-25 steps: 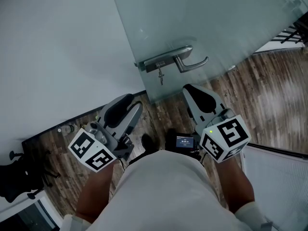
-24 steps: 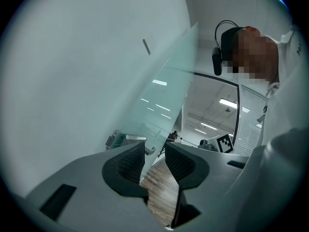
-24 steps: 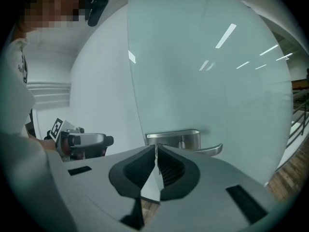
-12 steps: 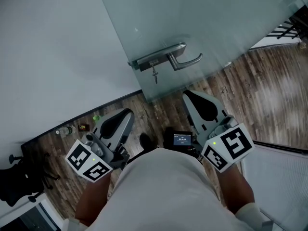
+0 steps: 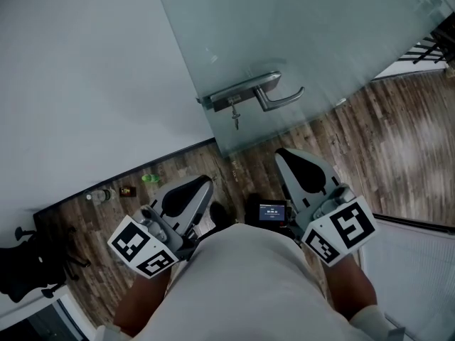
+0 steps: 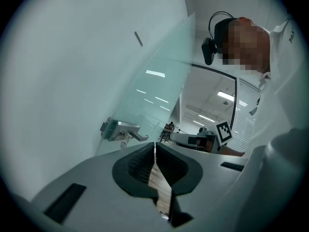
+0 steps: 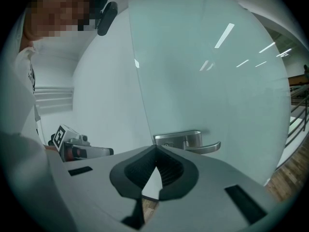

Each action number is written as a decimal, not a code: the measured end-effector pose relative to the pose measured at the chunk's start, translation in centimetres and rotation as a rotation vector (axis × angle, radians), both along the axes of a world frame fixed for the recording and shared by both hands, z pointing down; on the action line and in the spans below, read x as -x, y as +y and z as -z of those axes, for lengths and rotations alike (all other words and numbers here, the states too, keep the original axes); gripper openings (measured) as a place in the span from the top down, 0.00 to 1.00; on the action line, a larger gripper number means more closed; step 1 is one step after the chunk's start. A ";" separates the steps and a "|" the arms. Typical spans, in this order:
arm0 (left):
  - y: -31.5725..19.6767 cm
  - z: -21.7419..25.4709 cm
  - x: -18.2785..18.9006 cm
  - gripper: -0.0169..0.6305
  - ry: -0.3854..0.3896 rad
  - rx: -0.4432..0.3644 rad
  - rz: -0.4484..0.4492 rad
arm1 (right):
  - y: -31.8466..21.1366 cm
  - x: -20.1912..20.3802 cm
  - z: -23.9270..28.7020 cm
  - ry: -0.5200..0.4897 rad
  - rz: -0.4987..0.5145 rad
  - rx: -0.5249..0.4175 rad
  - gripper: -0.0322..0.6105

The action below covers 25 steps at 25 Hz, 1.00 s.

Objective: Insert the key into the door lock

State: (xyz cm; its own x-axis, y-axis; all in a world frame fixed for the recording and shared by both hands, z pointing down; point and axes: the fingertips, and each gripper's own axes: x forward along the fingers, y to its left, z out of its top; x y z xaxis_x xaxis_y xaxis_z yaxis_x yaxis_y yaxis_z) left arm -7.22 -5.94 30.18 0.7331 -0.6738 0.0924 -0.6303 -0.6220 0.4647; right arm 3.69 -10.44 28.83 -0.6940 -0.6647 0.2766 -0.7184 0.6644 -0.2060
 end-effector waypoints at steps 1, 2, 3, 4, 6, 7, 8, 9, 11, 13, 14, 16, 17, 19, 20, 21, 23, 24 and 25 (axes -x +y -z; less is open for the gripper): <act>0.1 -0.1 -0.1 0.94 0.000 0.004 -0.002 | 0.0 0.0 0.0 0.000 0.000 0.001 0.93; 0.1 -0.2 -0.1 0.94 0.000 0.006 -0.002 | -0.1 0.1 0.0 0.000 0.000 0.001 0.93; 0.2 -0.2 -0.1 0.94 0.000 0.006 -0.002 | -0.1 0.2 0.0 -0.001 0.001 0.001 0.93; 0.2 -0.1 -0.1 0.94 -0.001 0.004 -0.001 | -0.2 0.3 0.1 -0.003 0.003 0.001 0.93; 0.2 -0.1 0.1 0.94 -0.004 0.003 0.003 | -0.2 0.5 0.2 -0.008 0.006 0.002 0.93; 0.2 0.0 0.2 0.94 -0.005 0.005 0.004 | -0.3 0.6 0.3 -0.009 0.007 0.003 0.93; 0.2 0.0 0.2 0.94 -0.005 0.007 0.005 | -0.3 0.6 0.3 -0.008 0.008 0.004 0.93; 0.2 -0.1 0.2 0.94 -0.005 0.009 0.006 | -0.3 0.6 0.4 -0.007 0.008 0.005 0.93; 0.3 -0.1 0.2 0.94 -0.004 0.014 0.008 | -0.2 0.6 0.4 -0.005 0.010 0.006 0.93; 0.4 -0.2 0.1 0.94 -0.005 0.018 0.008 | -0.1 0.6 0.4 -0.002 0.013 0.007 0.93; 0.4 -0.2 0.1 0.94 -0.006 0.019 0.007 | -0.1 0.6 0.4 -0.001 0.014 0.007 0.93; 0.4 -0.3 0.0 0.94 -0.005 0.021 0.007 | -0.2 0.6 0.3 0.001 0.015 0.006 0.93; 0.4 -0.4 0.0 0.94 -0.005 0.023 0.007 | -0.3 0.6 0.3 0.002 0.016 0.006 0.93; 0.4 -0.4 0.0 0.94 -0.004 0.027 0.008 | -0.3 0.7 0.4 0.006 0.018 0.005 0.93; 0.4 -0.5 0.0 0.94 -0.003 0.029 0.008 | -0.3 0.7 0.4 0.008 0.019 0.004 0.93; 0.4 -0.5 0.0 0.94 -0.003 0.030 0.008 | -0.3 0.7 0.4 0.010 0.021 0.003 0.93; 0.5 -0.5 0.0 0.94 -0.003 0.032 0.008 | -0.2 0.8 0.4 0.012 0.023 0.003 0.93; 0.6 -0.5 0.0 0.94 -0.004 0.033 0.008 | -0.2 0.9 0.3 0.013 0.025 0.003 0.93; 0.6 -0.5 0.0 0.94 -0.004 0.033 0.007 | -0.2 0.9 0.3 0.014 0.026 0.004 0.93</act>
